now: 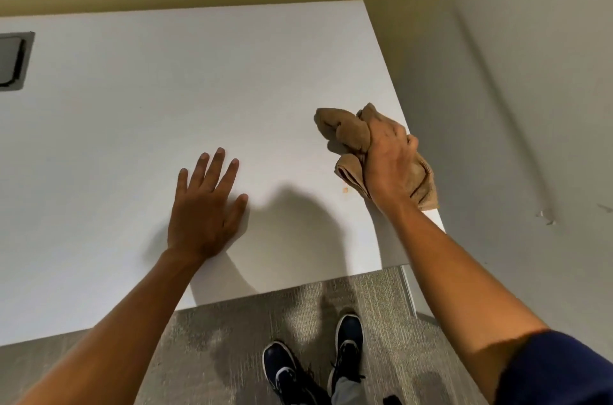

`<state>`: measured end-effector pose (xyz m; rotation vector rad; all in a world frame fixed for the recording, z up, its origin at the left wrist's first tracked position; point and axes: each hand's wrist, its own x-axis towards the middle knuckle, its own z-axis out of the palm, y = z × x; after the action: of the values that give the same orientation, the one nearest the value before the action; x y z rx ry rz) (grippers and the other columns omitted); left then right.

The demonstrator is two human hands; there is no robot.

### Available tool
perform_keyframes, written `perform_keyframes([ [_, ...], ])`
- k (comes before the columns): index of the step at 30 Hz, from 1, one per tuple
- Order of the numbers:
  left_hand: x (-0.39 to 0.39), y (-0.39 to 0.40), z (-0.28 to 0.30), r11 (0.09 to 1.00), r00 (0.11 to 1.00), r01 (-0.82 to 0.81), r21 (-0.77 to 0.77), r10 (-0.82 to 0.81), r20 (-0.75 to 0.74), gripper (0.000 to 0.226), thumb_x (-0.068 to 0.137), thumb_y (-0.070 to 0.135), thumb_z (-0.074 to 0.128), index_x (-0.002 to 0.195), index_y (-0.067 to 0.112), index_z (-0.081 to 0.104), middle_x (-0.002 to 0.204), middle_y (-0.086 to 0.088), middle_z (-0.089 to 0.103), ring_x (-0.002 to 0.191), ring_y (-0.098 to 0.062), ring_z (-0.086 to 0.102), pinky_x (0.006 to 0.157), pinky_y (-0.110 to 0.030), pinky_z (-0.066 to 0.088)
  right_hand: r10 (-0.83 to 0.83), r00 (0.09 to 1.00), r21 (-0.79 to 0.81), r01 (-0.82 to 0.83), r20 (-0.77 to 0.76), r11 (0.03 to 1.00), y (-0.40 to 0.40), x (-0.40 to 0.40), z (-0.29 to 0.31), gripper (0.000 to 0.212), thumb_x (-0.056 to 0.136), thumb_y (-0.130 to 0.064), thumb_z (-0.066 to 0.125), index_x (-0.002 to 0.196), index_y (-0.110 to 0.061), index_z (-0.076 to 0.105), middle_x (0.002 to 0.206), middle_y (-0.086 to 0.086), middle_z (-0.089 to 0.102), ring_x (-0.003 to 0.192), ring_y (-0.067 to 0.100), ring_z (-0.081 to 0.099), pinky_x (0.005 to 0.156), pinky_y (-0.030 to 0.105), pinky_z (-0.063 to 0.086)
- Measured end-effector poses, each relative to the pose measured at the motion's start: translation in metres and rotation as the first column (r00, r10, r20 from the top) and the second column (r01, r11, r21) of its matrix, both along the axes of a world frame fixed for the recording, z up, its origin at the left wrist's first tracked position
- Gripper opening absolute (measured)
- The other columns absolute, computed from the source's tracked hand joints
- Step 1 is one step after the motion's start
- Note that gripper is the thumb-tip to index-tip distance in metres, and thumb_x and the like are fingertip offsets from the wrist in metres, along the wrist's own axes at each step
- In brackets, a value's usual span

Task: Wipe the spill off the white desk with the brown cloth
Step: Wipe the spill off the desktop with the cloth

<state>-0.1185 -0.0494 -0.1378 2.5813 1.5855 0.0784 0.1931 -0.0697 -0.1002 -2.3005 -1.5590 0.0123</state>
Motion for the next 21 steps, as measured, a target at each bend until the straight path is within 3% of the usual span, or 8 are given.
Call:
perform_keyframes([
  [5,0.001,0.0,-0.001,1.0,1.0,-0.001,0.005,0.001,0.018,0.064,0.098,0.05,0.03,0.154,0.019,0.032,0.164,-0.01,0.023,0.15,-0.034,0.023,0.116,-0.057,0.022,-0.024,0.997,0.034,0.027,-0.075,0.999,-0.009,-0.011,-0.005,0.033,0.083,-0.02,0.057,0.114,-0.028,0.053,0.113,-0.011,0.062,0.102,0.022,0.058,0.084,0.039,0.04],
  [10,0.001,0.0,0.0,1.0,1.0,0.006,-0.013,-0.006,0.016,0.065,0.098,0.05,0.029,0.154,0.018,0.031,0.164,-0.01,0.022,0.151,-0.034,0.021,0.116,-0.058,0.02,0.124,0.983,0.01,-0.124,-0.132,0.992,-0.045,-0.04,-0.002,0.054,0.087,-0.031,0.072,0.137,-0.03,0.05,0.137,-0.006,0.058,0.122,0.017,0.053,0.081,0.029,0.026],
  [11,0.001,0.0,0.001,1.0,1.0,0.008,-0.02,-0.008,0.017,0.065,0.098,0.05,0.029,0.154,0.018,0.031,0.164,-0.01,0.022,0.151,-0.034,0.021,0.116,-0.058,0.021,0.151,0.977,0.018,-0.15,-0.152,0.989,-0.054,-0.043,0.003,0.054,0.086,-0.034,0.072,0.136,-0.03,0.05,0.134,-0.007,0.059,0.122,0.017,0.052,0.081,0.028,0.024],
  [13,0.0,0.002,0.002,0.999,1.0,0.009,-0.031,-0.009,0.014,0.064,0.098,0.05,0.029,0.154,0.018,0.032,0.164,-0.01,0.022,0.151,-0.034,0.022,0.116,-0.058,0.022,0.196,0.959,0.012,-0.198,-0.204,0.98,-0.074,-0.044,0.007,0.045,0.086,-0.028,0.07,0.126,-0.034,0.051,0.111,-0.013,0.061,0.11,0.018,0.056,0.08,0.032,0.026],
  [16,-0.001,0.002,0.004,0.999,1.0,0.01,-0.048,-0.01,0.012,0.064,0.098,0.05,0.029,0.154,0.018,0.032,0.164,-0.01,0.023,0.15,-0.034,0.022,0.116,-0.057,0.022,0.213,0.975,-0.065,-0.217,-0.065,0.974,-0.111,-0.034,-0.006,0.062,0.073,-0.02,0.087,0.124,-0.028,0.053,0.089,-0.009,0.063,0.088,0.018,0.057,0.073,0.033,0.029],
  [18,-0.001,0.0,0.003,0.999,1.0,0.011,-0.048,-0.01,0.025,0.064,0.099,0.051,0.027,0.154,0.019,0.031,0.165,-0.007,0.02,0.152,-0.031,0.019,0.117,-0.056,0.02,0.18,0.983,-0.019,-0.18,0.046,0.984,-0.127,-0.013,-0.018,0.054,0.076,-0.018,0.085,0.117,-0.024,0.05,0.084,0.0,0.066,0.083,0.021,0.055,0.07,0.033,0.029],
  [21,-0.001,-0.001,0.001,0.999,0.999,0.003,-0.048,-0.001,0.034,0.065,0.098,0.051,0.027,0.155,0.02,0.028,0.167,-0.005,0.015,0.153,-0.029,0.014,0.119,-0.055,0.016,0.031,0.994,0.093,-0.041,0.103,0.995,-0.116,0.015,-0.019,0.048,0.074,0.004,0.08,0.108,-0.019,0.054,0.086,0.007,0.067,0.084,0.028,0.058,0.073,0.037,0.034],
])
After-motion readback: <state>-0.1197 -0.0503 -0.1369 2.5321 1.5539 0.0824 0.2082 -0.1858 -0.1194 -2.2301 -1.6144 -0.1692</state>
